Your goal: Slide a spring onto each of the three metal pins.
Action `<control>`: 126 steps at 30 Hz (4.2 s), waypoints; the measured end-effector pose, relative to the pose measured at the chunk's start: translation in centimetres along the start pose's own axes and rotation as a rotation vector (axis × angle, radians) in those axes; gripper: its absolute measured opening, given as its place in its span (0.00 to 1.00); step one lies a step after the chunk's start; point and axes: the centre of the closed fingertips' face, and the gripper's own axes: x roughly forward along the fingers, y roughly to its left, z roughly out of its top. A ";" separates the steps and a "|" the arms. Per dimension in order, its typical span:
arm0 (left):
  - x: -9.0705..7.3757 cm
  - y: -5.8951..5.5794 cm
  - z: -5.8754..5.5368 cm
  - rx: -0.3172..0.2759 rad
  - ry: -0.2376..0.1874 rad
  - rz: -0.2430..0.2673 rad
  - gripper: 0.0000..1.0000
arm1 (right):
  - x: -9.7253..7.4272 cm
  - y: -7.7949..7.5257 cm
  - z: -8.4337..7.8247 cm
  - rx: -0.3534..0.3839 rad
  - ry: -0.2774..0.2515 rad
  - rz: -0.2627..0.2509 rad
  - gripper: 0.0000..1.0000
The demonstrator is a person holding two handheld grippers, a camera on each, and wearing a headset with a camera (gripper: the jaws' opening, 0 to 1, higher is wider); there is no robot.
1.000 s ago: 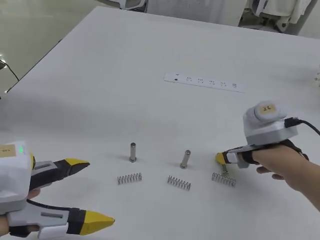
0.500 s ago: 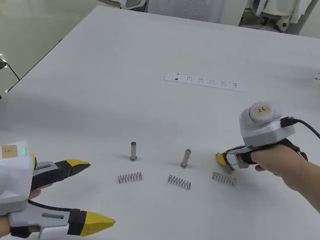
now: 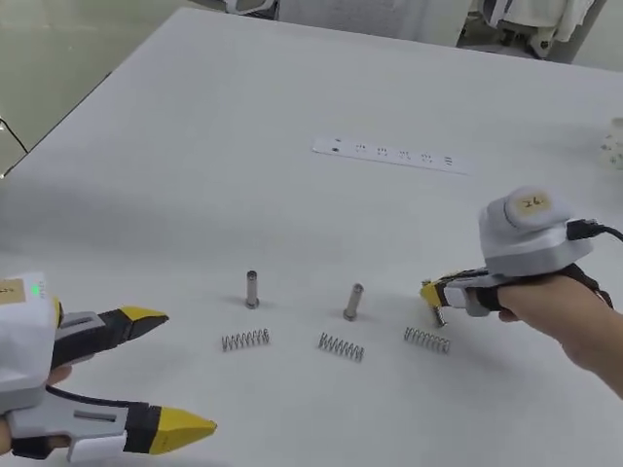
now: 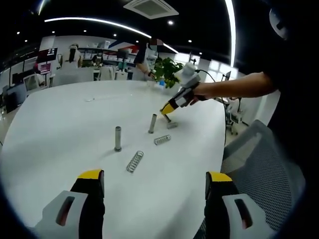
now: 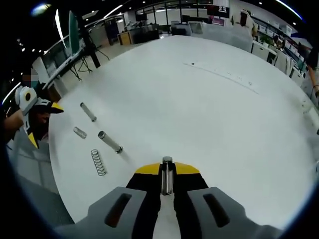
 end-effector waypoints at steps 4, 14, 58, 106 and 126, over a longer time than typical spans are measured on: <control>0.1 0.0 0.1 0.001 -0.004 -0.001 0.80 | -0.6 0.0 0.0 0.001 -0.018 0.000 0.05; 0.1 -0.1 0.4 0.005 -0.015 -0.001 0.80 | -1.8 0.4 -0.8 -0.028 -0.047 -0.022 0.06; 0.2 0.2 1.0 0.015 -0.027 0.001 0.80 | -3.9 0.6 -2.5 -0.122 -0.052 0.015 0.20; -0.3 0.3 0.3 0.011 -0.006 0.007 0.79 | 0.1 3.6 -6.1 -0.400 0.168 0.137 0.13; 0.6 -1.3 0.9 0.027 -0.013 -0.030 0.79 | -2.9 5.4 -5.1 -0.400 0.087 0.168 0.08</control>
